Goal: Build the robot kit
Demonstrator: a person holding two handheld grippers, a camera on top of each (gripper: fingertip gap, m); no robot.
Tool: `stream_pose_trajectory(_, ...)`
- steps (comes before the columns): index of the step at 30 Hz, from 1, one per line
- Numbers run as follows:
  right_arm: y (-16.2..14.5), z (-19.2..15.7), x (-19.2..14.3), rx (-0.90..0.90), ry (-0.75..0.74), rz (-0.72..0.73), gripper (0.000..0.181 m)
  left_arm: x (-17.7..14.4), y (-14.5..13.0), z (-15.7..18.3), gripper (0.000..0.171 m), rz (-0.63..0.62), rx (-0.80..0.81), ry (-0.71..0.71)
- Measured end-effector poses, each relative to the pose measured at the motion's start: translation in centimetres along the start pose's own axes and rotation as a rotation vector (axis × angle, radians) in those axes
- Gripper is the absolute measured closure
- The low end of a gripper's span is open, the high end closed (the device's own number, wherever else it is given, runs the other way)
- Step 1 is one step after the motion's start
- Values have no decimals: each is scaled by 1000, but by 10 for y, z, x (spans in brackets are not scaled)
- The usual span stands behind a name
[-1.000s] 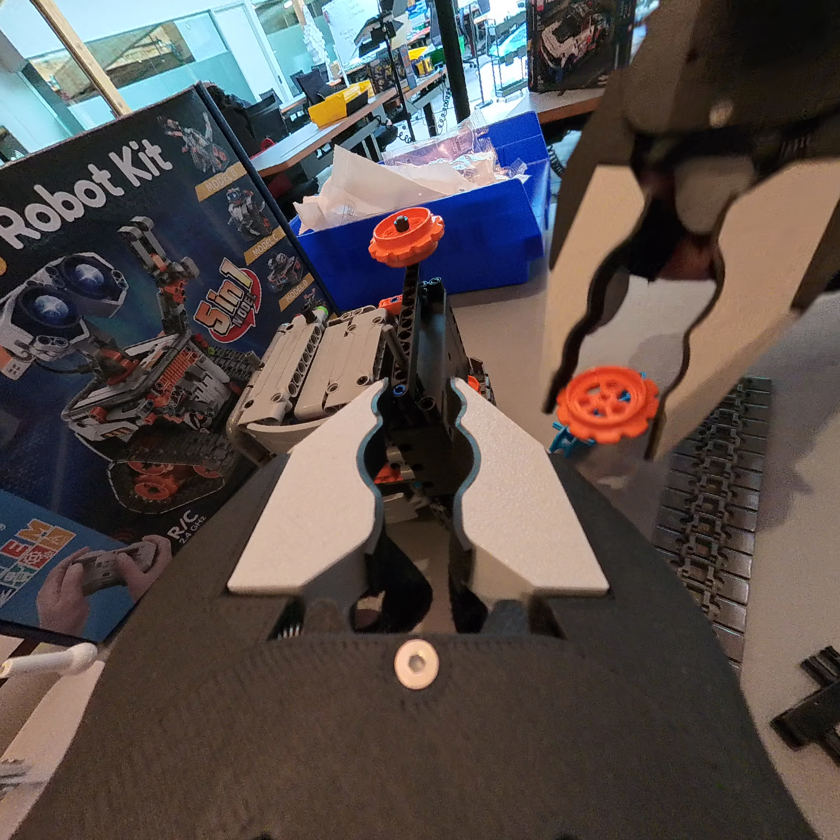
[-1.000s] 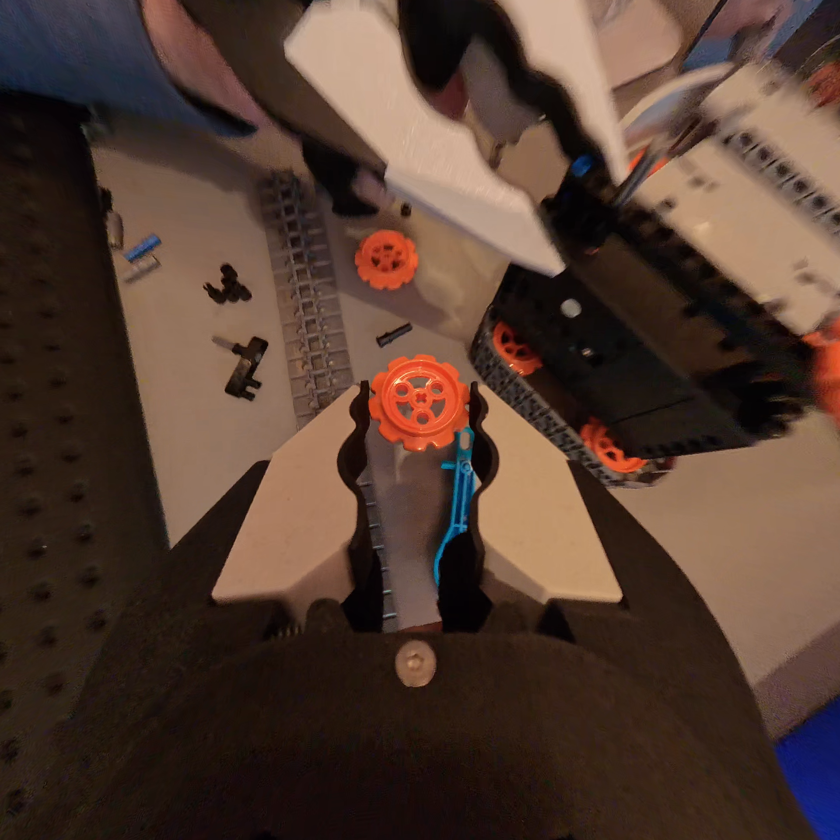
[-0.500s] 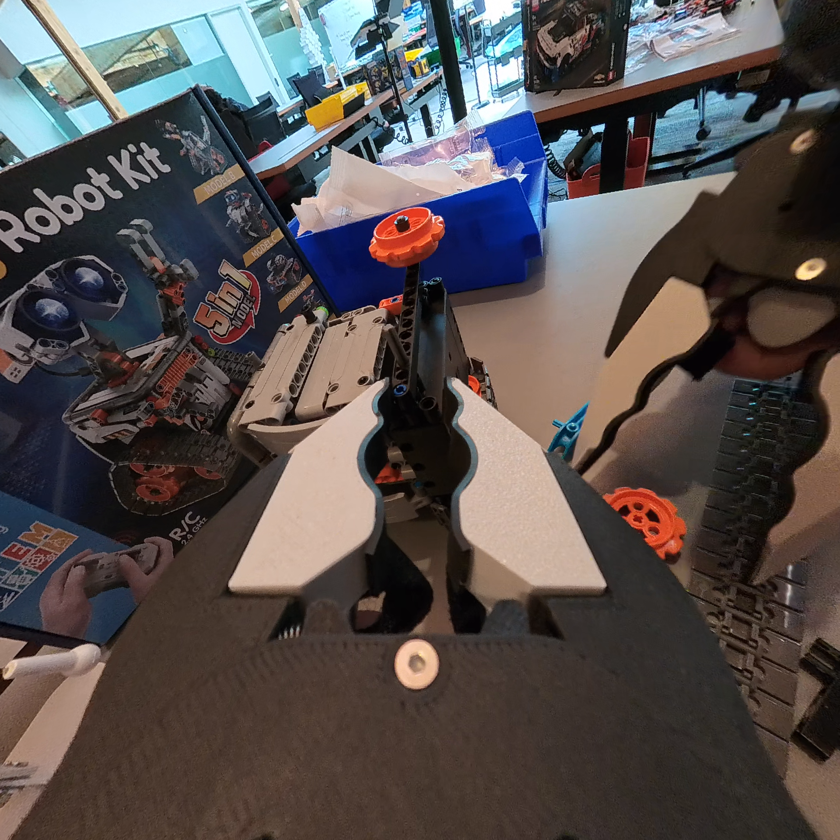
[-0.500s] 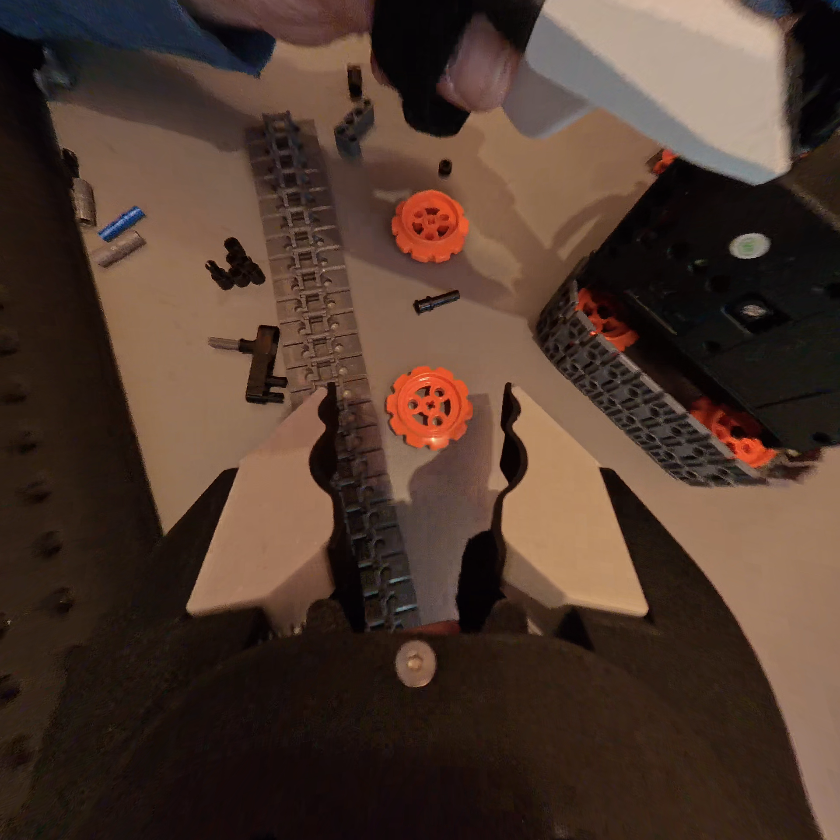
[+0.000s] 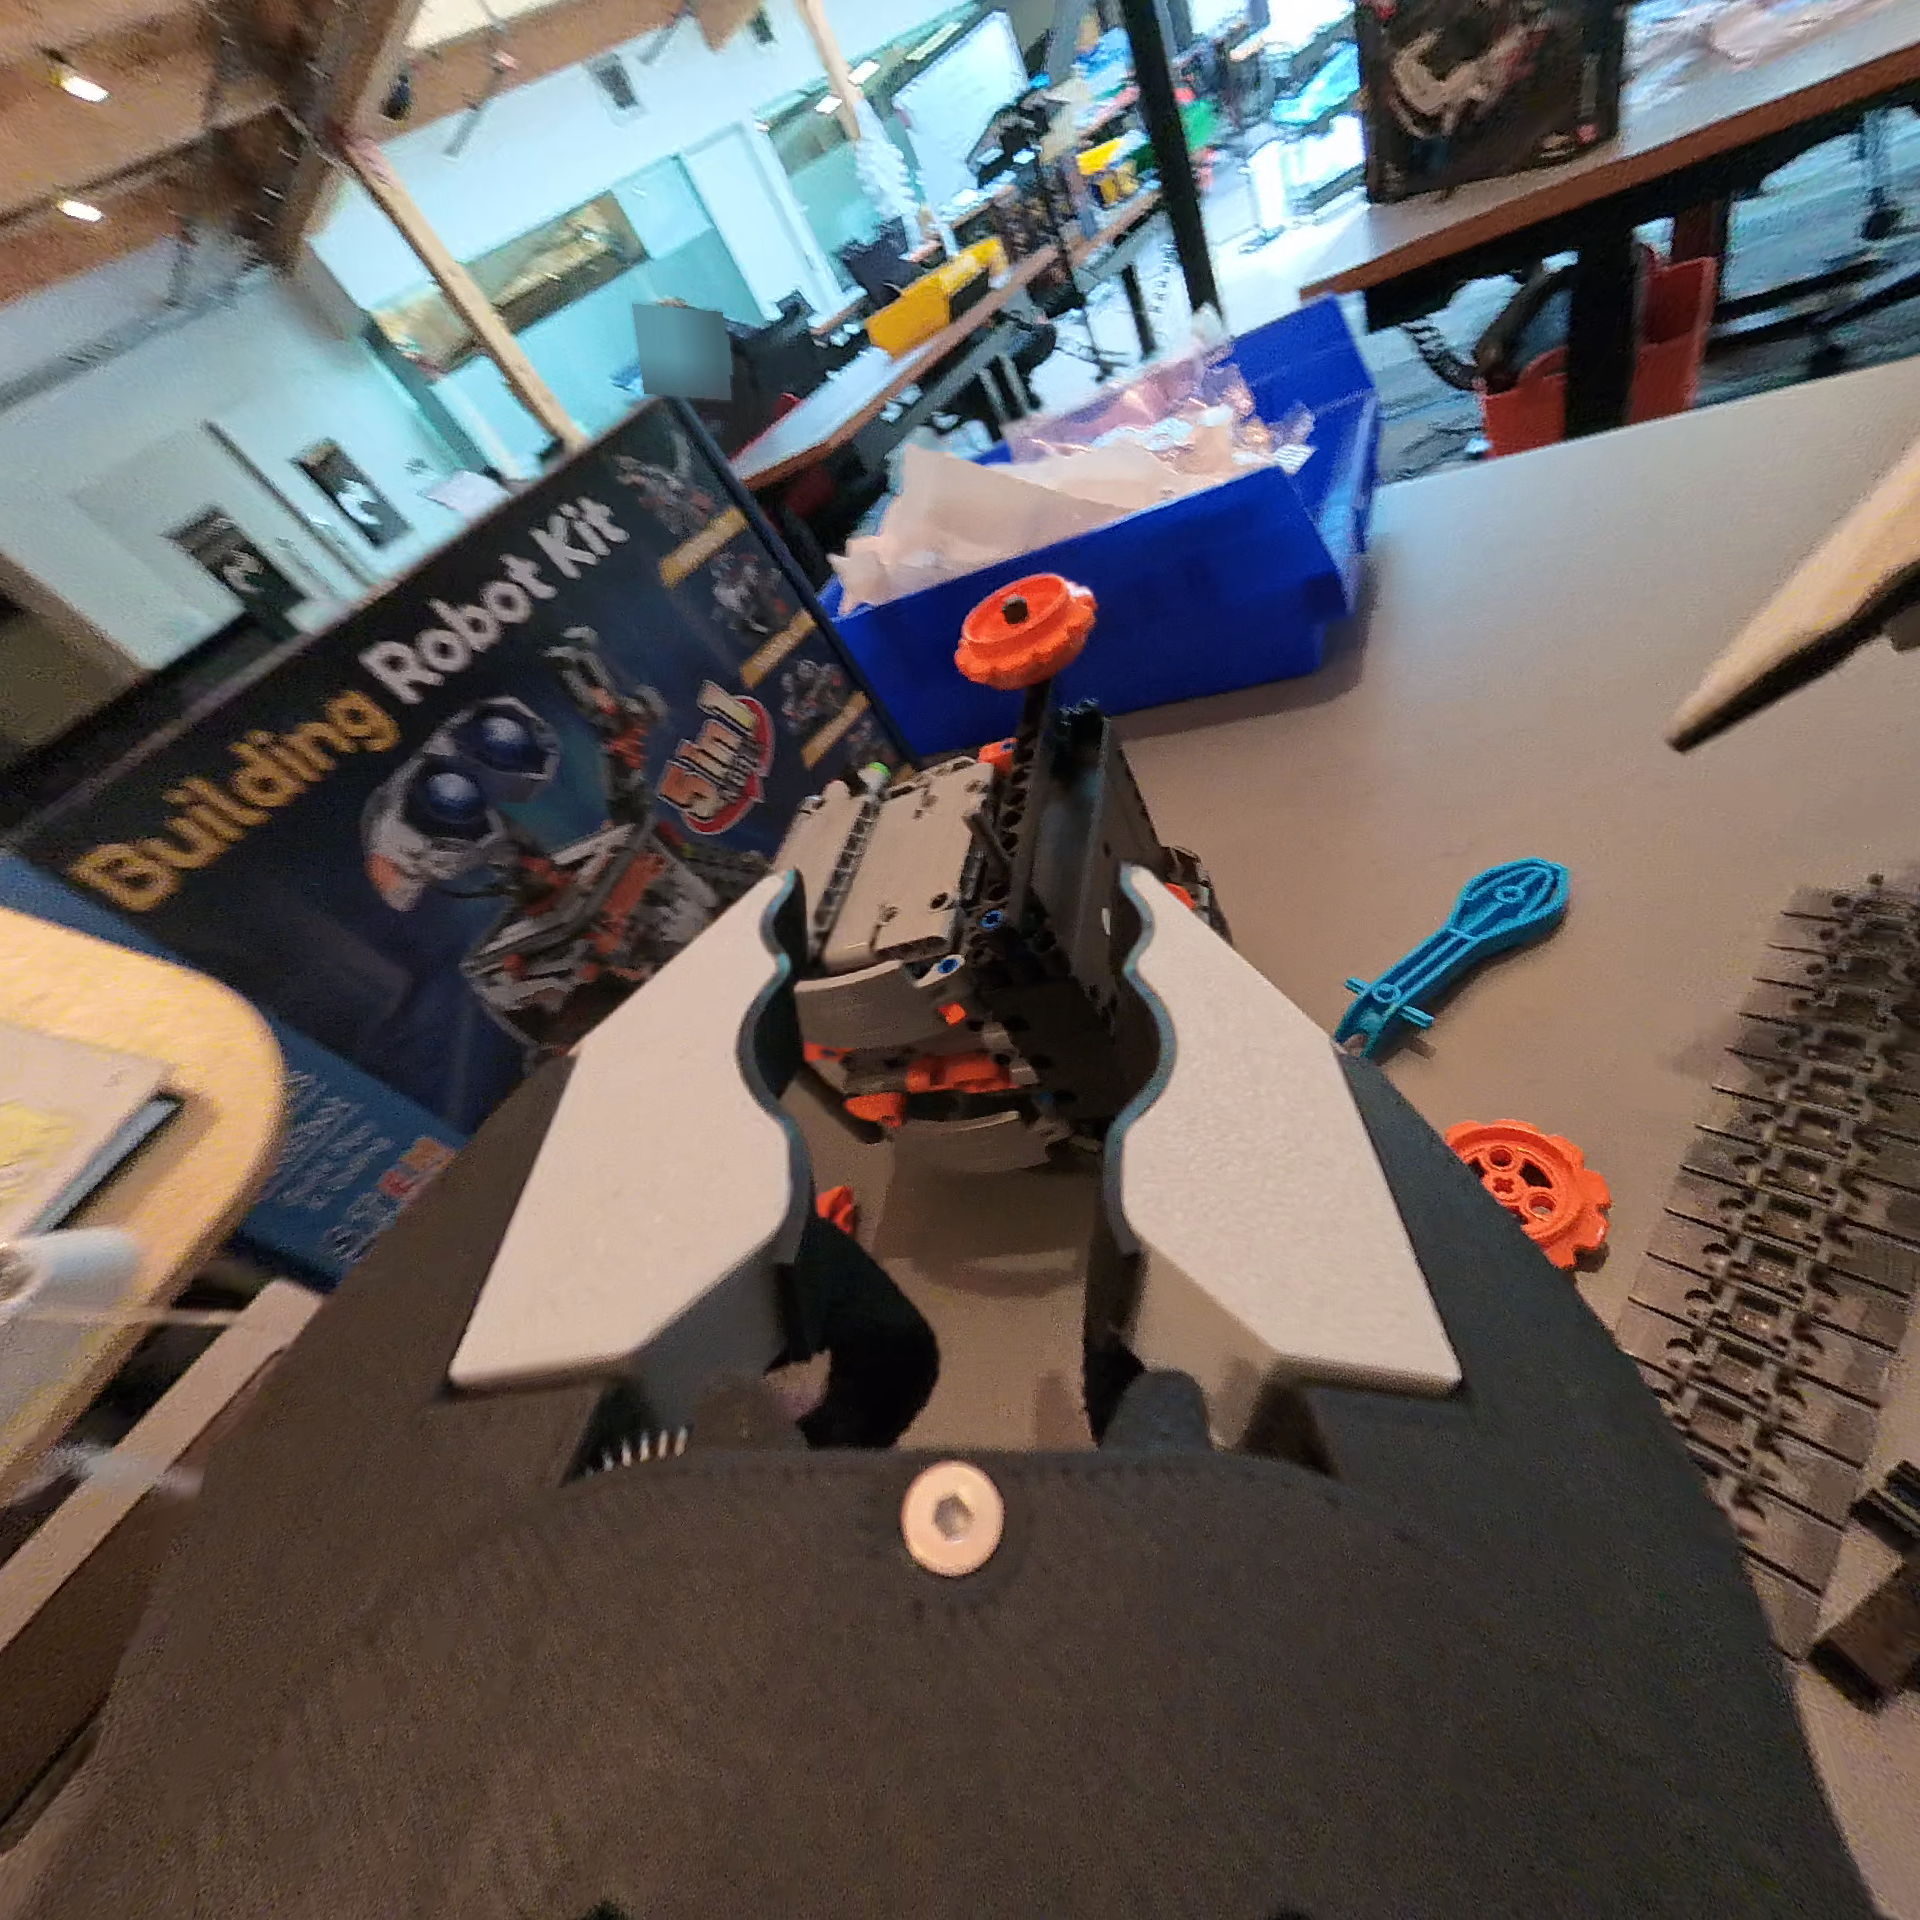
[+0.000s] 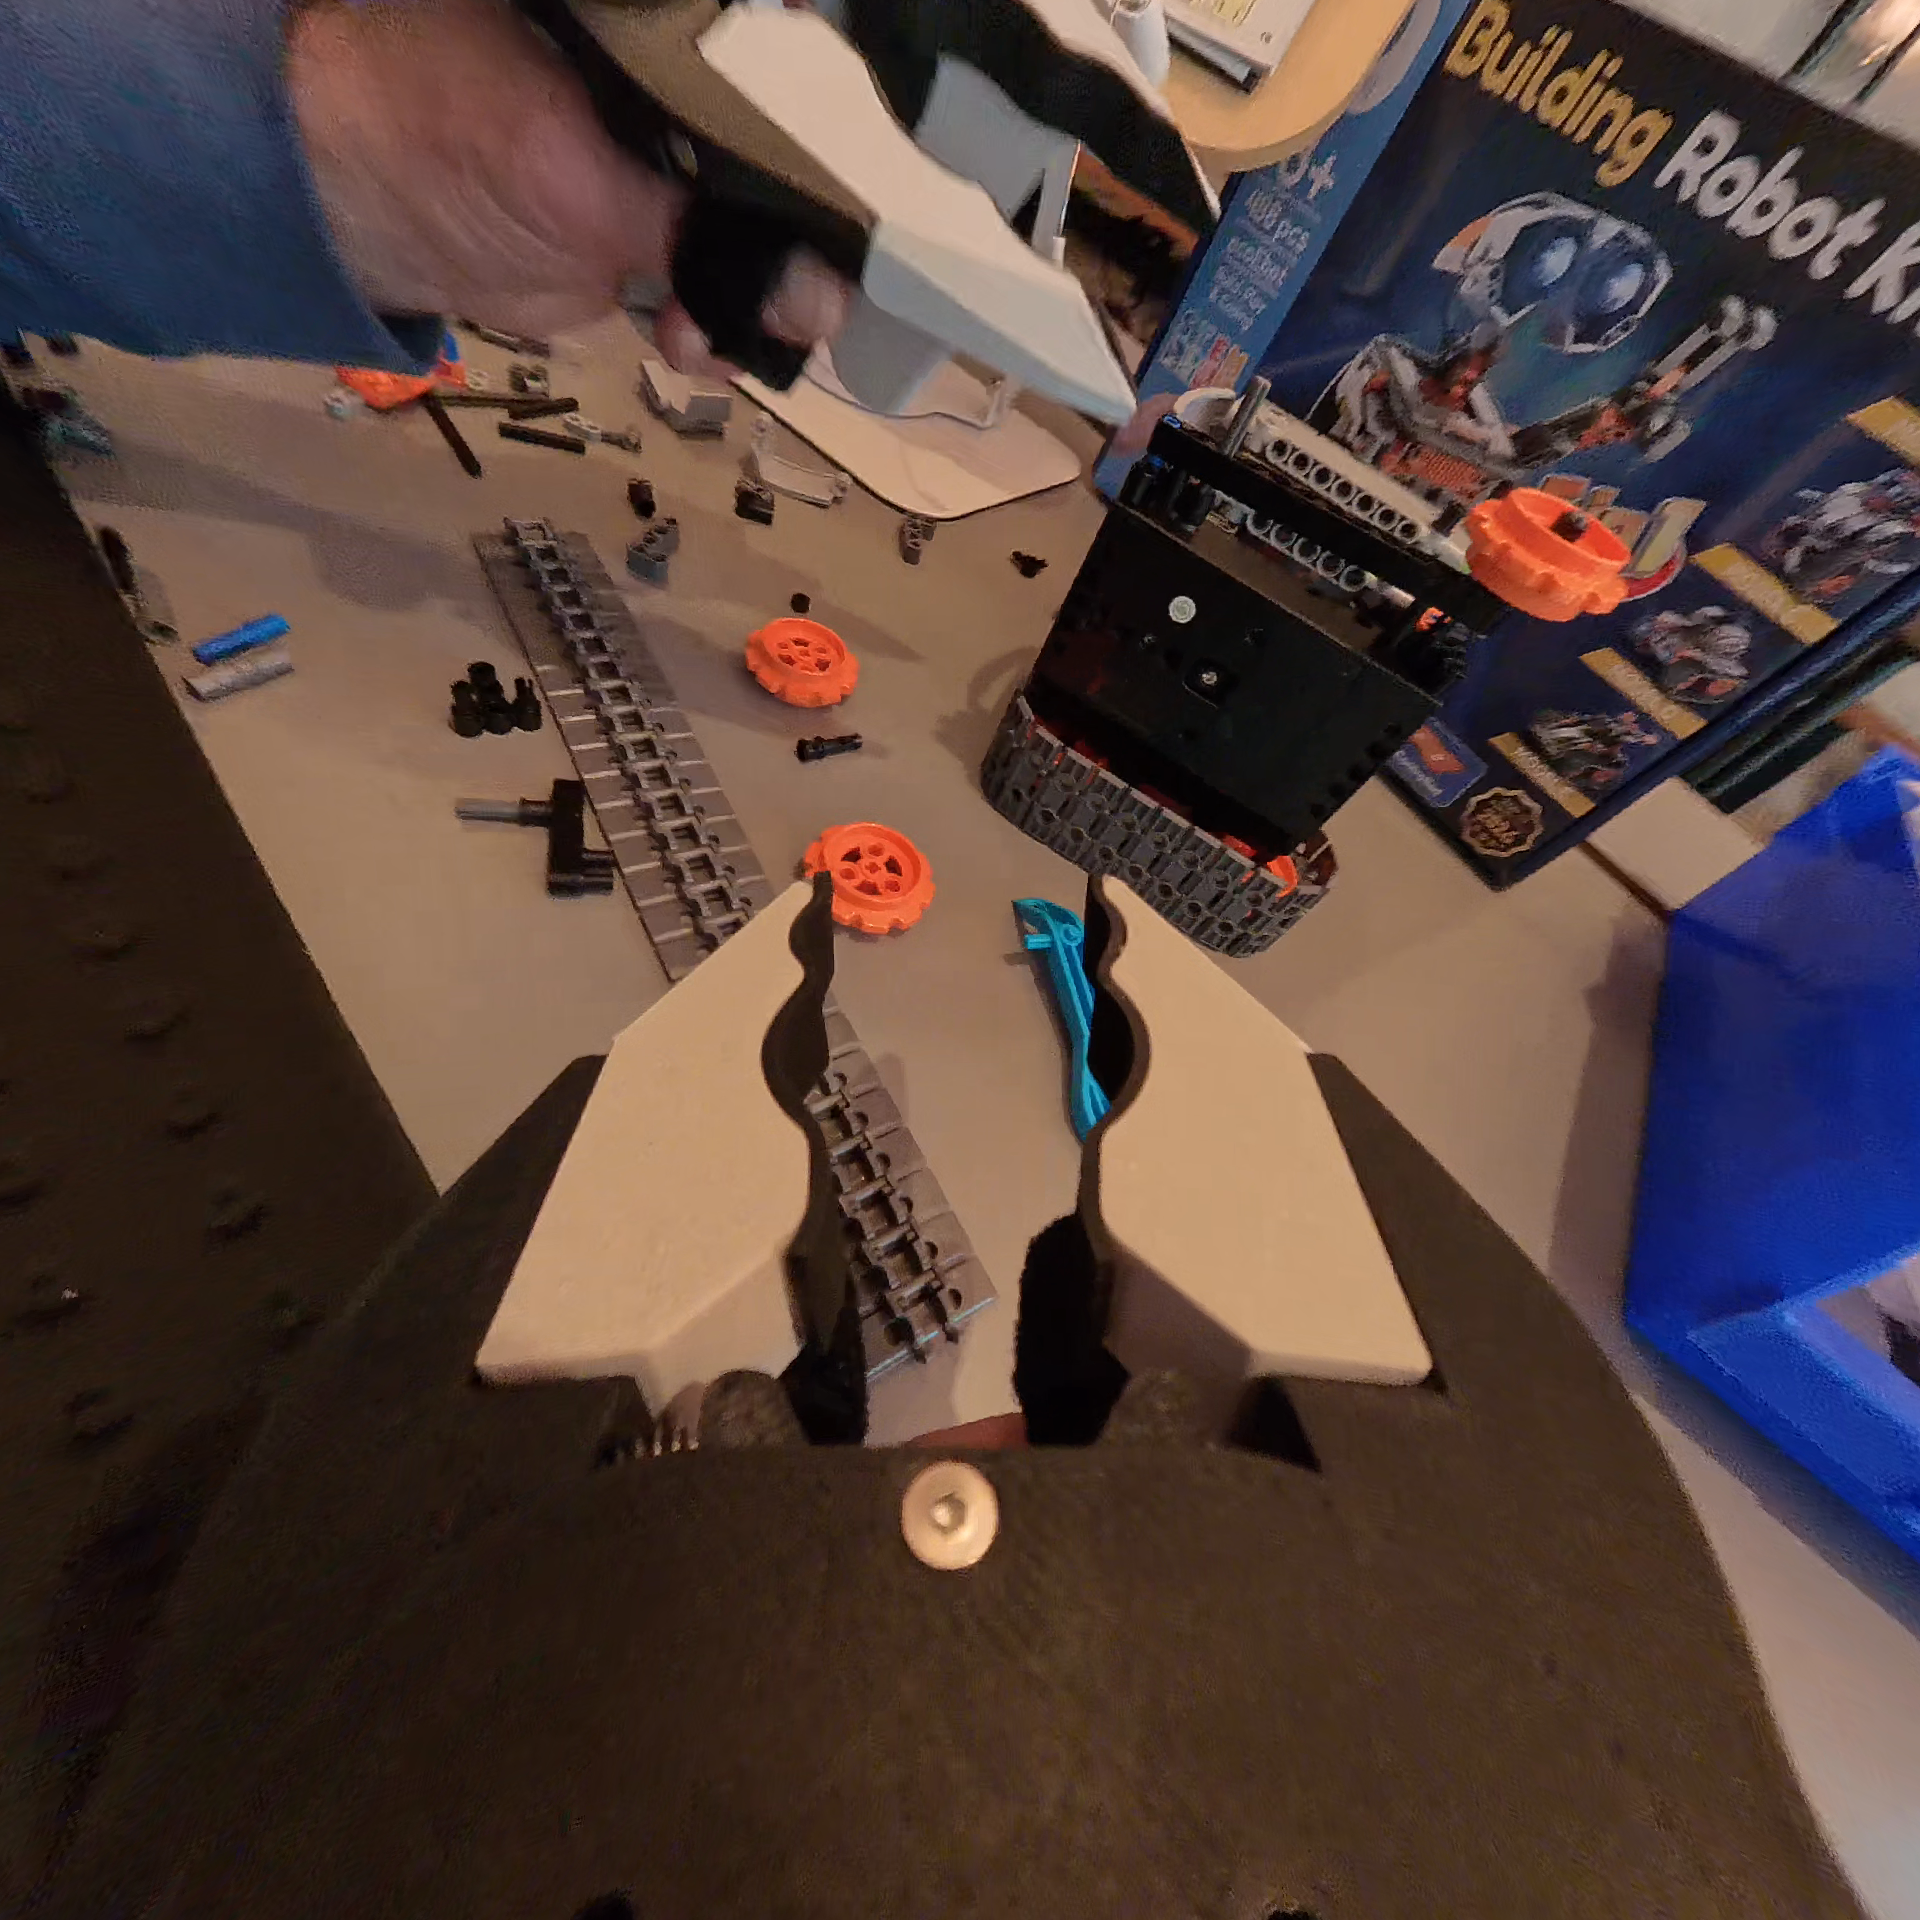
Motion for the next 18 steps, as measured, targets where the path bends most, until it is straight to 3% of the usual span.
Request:
stream_pose_trajectory(7, -15, -25, -3, -160, -98, 70, 142, -47, -7, 14, 118, -26, 51, 399)
stream_pose_trajectory(12, -25, -35, 5, -270, -105, -13, 132, -40, -11, 2, 133, -80, 85, 538)
stream_pose_trajectory(18, -31, -44, 5, -346, -118, -25, 133, -37, -3, 9, 151, -98, 154, 626)
Point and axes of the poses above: each gripper's, where its closed fingertips meet, x out along the fingers, y out of its top, z = x × y across the jaws, the point moved 7 cm from there along -x, back along the fingers, and after that the axes turned 9 degrees about -z, right-handed, at the moved point
